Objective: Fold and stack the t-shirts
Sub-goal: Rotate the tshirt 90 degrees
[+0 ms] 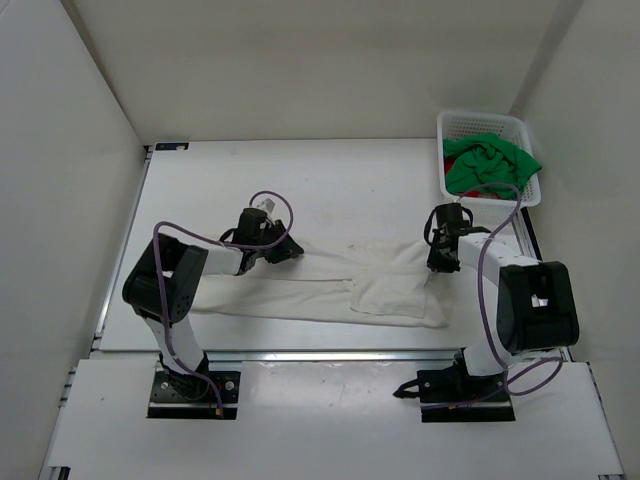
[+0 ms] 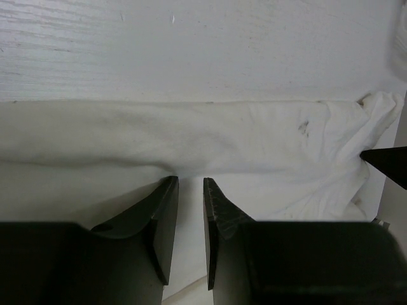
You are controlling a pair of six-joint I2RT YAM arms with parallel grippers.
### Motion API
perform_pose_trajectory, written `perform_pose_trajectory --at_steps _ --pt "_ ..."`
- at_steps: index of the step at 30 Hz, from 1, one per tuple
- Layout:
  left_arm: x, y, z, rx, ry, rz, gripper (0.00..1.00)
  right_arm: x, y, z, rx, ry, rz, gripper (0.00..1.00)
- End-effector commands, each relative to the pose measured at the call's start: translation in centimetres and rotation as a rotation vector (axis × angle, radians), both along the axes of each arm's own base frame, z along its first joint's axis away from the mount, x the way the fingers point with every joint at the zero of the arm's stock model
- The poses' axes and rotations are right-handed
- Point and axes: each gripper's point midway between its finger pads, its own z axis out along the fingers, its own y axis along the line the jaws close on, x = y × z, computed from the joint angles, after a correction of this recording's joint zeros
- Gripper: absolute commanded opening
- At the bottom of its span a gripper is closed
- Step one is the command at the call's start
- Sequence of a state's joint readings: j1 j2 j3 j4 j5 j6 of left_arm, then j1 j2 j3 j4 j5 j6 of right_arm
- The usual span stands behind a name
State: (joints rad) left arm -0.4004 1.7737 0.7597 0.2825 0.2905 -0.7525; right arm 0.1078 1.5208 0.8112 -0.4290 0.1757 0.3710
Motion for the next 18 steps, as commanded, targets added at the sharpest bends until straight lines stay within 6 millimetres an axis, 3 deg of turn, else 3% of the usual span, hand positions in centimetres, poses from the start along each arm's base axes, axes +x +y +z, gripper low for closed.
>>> perform_pose_trajectory --at_steps 1,3,5,8,10,13,18 --pt "0.1 0.1 1.6 -0.023 -0.036 0.002 0.33 1.3 0.2 0.6 0.048 -0.065 -0.017 0.19" --pt "0.1 0.1 2.3 -0.041 -0.05 0.001 0.33 1.5 0.4 2.1 0.042 -0.102 -0.013 0.3" --pt "-0.2 -0.3 3.3 -0.055 -0.074 -0.008 0.33 2.1 0.6 5.2 0.022 -0.189 -0.004 0.33" --pt "-0.4 -0.8 5.5 -0.047 -0.127 -0.024 0.34 2.4 1.8 8.5 0.031 -0.274 0.023 0.29" --pt "-0.6 -1.1 6.6 -0.037 -0.153 -0.035 0.35 2.0 3.6 9.0 0.039 -0.279 0.075 0.2" --pt "-1.6 -1.3 8.8 -0.043 -0.209 -0.054 0.35 0.4 5.5 6.9 0.048 -0.22 0.125 0.01" --pt "-3.7 -1.3 9.8 -0.054 -0.231 -0.093 0.35 -2.7 11.5 2.5 0.173 -0.118 0.292 0.0"
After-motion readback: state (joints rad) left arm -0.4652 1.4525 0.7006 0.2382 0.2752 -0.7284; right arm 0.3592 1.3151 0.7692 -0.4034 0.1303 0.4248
